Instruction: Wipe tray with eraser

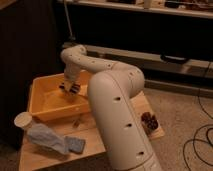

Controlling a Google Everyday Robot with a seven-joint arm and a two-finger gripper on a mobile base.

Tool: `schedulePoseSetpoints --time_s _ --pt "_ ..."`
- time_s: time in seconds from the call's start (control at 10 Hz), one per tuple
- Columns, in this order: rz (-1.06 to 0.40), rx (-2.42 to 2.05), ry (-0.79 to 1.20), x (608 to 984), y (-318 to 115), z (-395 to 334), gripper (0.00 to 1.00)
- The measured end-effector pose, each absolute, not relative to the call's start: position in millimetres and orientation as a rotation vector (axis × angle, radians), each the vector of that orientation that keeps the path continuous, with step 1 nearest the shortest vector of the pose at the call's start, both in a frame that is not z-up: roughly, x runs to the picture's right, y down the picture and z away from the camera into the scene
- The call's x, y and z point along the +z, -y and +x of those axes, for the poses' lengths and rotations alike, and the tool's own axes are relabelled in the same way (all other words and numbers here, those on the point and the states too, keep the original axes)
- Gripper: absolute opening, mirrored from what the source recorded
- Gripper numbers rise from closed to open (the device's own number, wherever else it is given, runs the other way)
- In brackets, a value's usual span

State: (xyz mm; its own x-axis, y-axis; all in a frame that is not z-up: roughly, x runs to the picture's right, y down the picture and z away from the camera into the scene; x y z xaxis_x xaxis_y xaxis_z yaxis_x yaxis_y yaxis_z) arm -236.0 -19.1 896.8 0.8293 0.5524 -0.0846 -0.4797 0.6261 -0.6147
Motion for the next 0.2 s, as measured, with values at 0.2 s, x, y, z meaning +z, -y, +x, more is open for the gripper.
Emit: schedulePoseSetpoints --time_s 0.2 --pt "-0.688 0.568 0.169 874.0 -3.1 -251.4 0.0"
